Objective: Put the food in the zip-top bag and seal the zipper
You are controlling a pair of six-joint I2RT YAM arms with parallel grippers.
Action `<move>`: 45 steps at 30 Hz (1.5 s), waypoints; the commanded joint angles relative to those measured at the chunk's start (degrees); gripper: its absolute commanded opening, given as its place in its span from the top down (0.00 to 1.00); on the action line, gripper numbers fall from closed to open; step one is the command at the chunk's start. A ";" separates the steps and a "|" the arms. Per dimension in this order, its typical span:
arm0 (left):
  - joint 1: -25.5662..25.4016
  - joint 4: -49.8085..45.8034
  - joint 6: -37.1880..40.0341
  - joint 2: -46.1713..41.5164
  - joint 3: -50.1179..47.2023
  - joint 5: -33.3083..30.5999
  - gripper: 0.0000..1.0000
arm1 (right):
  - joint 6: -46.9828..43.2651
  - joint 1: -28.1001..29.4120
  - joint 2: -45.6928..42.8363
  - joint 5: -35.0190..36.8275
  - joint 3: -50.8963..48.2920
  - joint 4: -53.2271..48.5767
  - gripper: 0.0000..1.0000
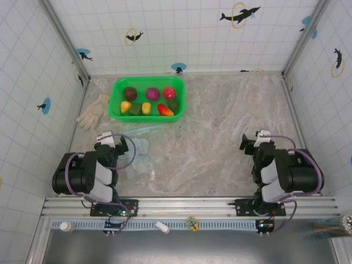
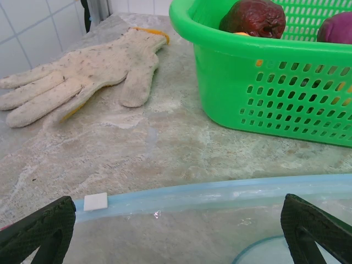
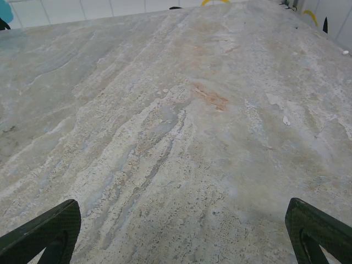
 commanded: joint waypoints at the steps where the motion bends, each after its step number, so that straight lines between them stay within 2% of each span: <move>1: 0.06 1.58 -0.61 0.39 -0.40 -0.58 0.02 | -0.35 0.33 0.23 0.57 -0.56 1.04 0.02; 24: 0.02 0.17 -0.65 -0.05 -0.25 -0.42 0.02 | -0.35 0.22 0.23 0.35 -0.45 0.77 0.02; 26: 0.06 -0.38 -0.12 -0.57 0.14 1.03 0.02 | -0.63 0.38 0.02 0.36 -0.47 1.09 0.02; 28: 0.06 -4.48 1.30 -3.79 0.89 3.80 0.02 | -2.88 1.51 -2.70 -1.11 0.33 -1.89 0.02; 30: -0.12 -6.27 0.99 -7.30 0.67 2.29 0.02 | -4.09 2.61 -8.08 -1.57 2.31 -10.57 0.02; 34: -1.85 -6.49 1.52 -13.87 -0.89 -0.67 0.02 | -2.16 4.63 -18.35 0.64 3.95 -16.37 0.02; 37: -4.17 -7.56 -0.52 -18.81 -0.38 -1.90 0.02 | -2.36 9.14 -25.29 3.39 8.36 -26.84 0.02; 40: -10.38 -13.91 -1.29 -23.63 2.21 -3.66 0.02 | -3.93 16.23 -29.30 2.08 12.86 -33.22 0.02; 42: -15.98 -24.96 -2.18 -28.71 5.92 -5.85 0.02 | -3.93 21.48 -31.29 1.68 17.97 -41.68 0.02; 43: -18.73 -30.93 -4.00 -31.34 8.05 -6.02 0.02 | -3.63 24.29 -32.45 0.85 20.40 -46.16 0.02; 45: -24.73 -39.70 -8.97 -34.95 10.86 -10.59 0.02 | -2.05 29.23 -34.88 -0.43 23.90 -52.95 0.02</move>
